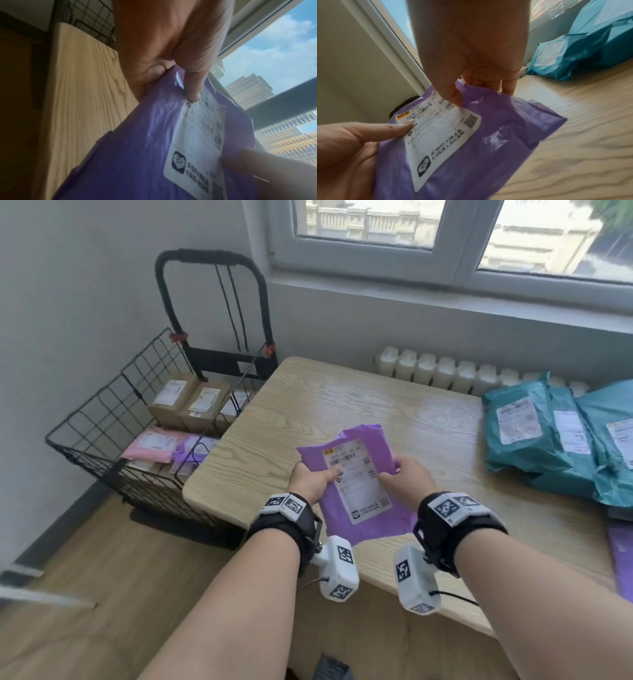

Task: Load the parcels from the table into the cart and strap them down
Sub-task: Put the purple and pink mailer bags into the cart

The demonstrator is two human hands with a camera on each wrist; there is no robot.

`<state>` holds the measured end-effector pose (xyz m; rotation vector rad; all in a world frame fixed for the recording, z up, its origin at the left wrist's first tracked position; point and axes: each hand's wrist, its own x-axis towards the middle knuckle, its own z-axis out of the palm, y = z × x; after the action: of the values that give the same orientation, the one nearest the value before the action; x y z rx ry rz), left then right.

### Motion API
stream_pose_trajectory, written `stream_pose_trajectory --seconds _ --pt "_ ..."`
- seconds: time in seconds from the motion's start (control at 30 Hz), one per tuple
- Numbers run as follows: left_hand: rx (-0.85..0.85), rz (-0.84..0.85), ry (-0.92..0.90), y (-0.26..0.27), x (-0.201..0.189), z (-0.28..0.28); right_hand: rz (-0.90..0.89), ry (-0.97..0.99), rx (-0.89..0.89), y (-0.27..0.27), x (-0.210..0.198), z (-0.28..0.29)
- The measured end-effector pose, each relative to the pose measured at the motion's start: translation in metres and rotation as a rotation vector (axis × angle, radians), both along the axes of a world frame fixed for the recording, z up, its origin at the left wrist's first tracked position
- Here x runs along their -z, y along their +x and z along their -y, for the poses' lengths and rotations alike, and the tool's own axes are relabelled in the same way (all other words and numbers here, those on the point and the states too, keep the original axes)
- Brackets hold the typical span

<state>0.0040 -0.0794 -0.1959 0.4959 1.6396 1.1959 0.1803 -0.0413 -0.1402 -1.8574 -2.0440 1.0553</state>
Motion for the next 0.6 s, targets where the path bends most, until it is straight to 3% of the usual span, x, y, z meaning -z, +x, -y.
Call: stream_pose_trajectory --seconds 0.33,0.6 --pt "-0.144 -0.013 0.021 -0.154 0.022 0.031 0.066 -0.039 -0.094 -0.132 0.008 0.026" --pt "-0.274 -0.057 0.016 -0.237 0.033 0.042 0.015 -0.126 -0.208 -0.209 0.005 0.025"
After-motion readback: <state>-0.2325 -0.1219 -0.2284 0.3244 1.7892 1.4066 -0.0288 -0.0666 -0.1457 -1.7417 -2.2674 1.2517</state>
